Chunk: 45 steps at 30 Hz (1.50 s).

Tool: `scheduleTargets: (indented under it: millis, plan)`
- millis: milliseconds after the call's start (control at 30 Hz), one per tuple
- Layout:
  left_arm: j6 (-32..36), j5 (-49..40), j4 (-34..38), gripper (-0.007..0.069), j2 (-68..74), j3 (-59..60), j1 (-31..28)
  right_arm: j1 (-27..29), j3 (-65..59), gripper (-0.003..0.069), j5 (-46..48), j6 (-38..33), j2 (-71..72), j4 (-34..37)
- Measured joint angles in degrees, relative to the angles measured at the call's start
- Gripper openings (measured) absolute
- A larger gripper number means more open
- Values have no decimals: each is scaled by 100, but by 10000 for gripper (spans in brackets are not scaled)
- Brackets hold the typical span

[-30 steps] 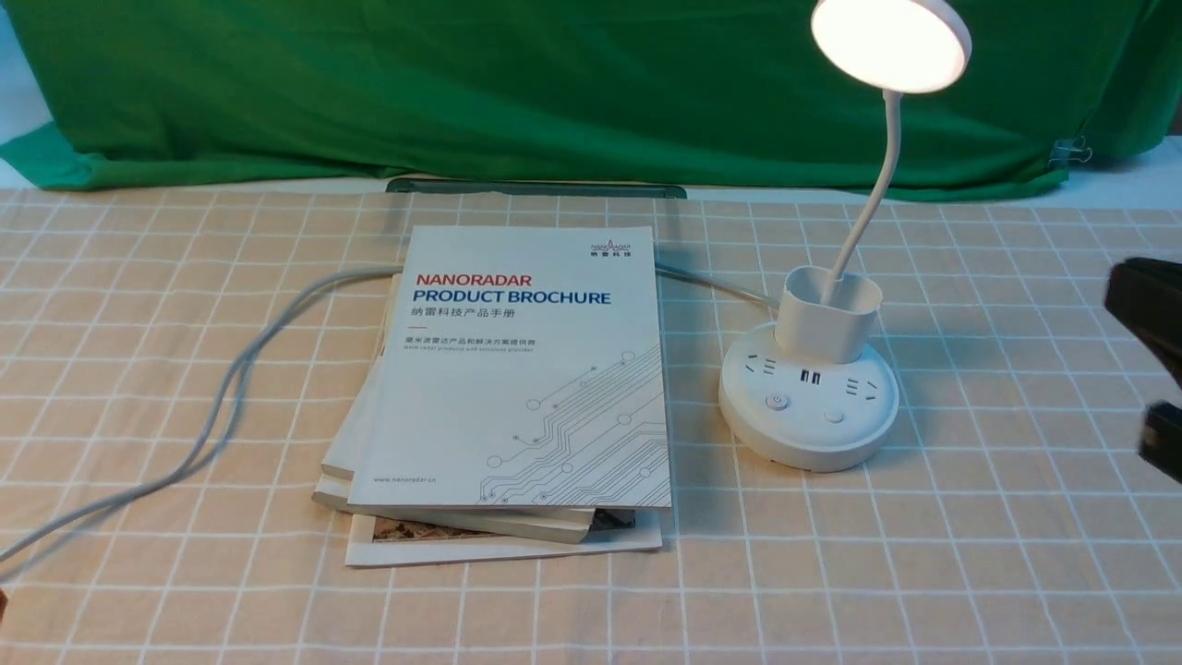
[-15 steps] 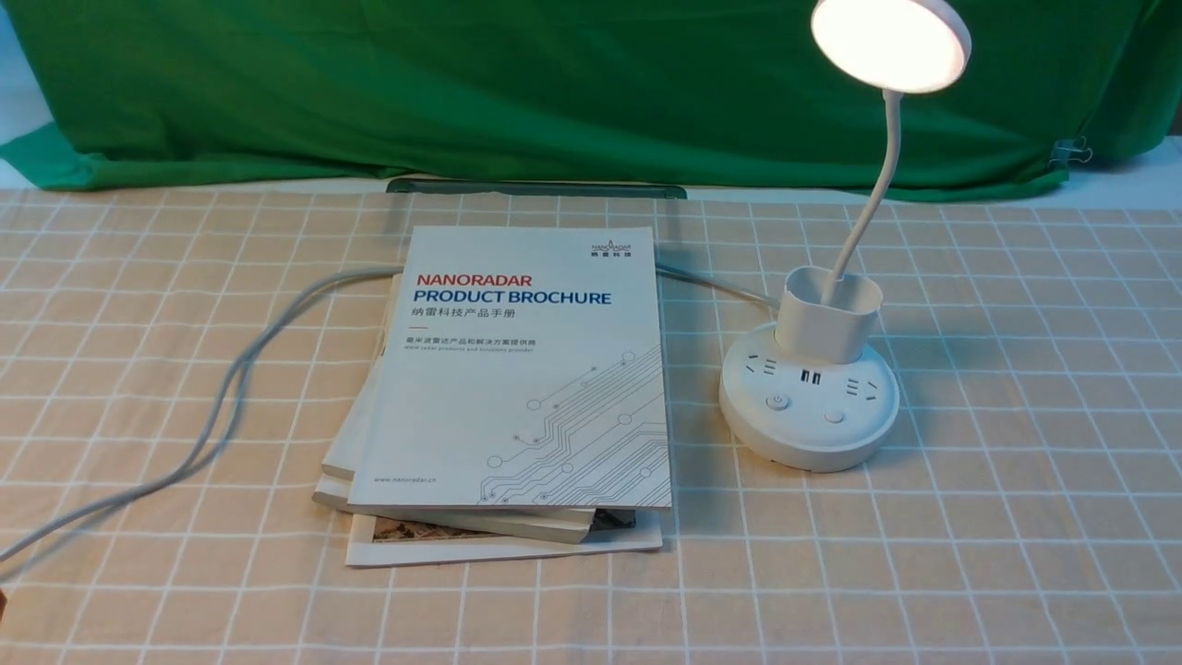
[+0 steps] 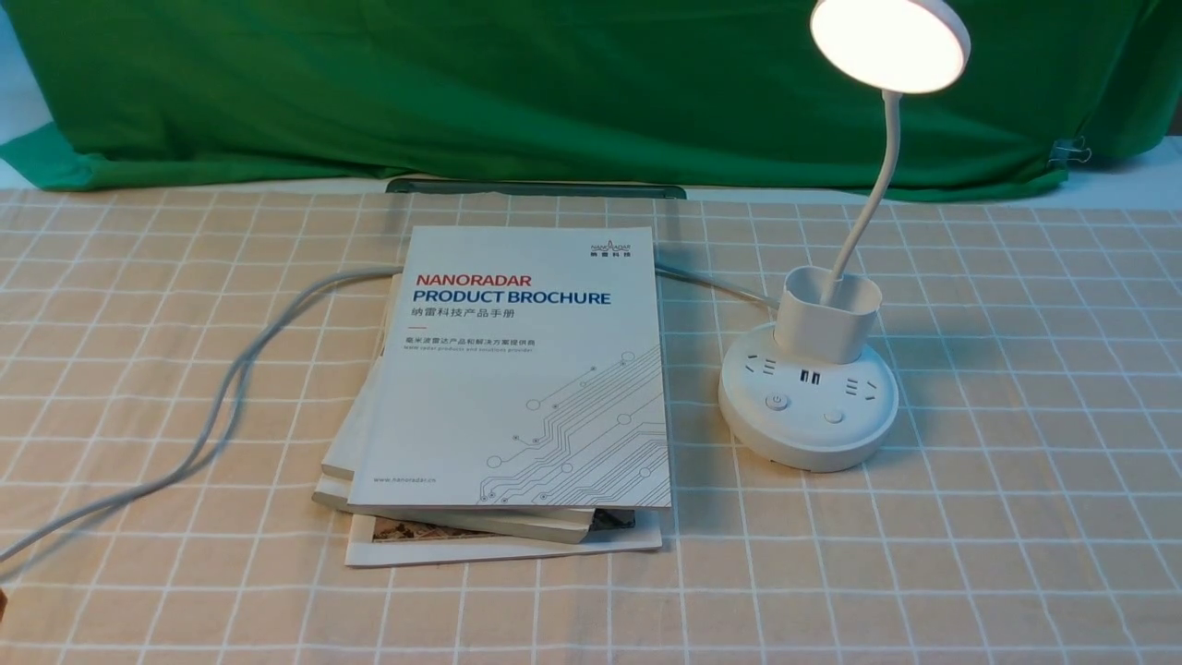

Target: Turn on the table lamp on the light coffee tablecloth with your hand.

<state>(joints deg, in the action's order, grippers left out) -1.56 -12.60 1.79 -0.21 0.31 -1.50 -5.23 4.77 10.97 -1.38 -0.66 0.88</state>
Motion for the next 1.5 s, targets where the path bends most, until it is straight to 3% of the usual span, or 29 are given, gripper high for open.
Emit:
scheduleTargets:
  millis: [133, 233, 600, 1500]
  plan:
    - [0, 0, 0, 21, 0, 0, 0, 739, -477, 143, 88, 42, 43, -151]
    - [0, 0, 0, 21, 0, 0, 0, 883, -523, 149, 171, 138, 43, -256]
    - [10, 0, 0, 21, 0, 0, 0, 519, -535, 167, 213, 762, 43, -493]
    - [18, 0, 0, 21, 0, 0, 0, 519, -535, 234, 213, 790, 43, -505]
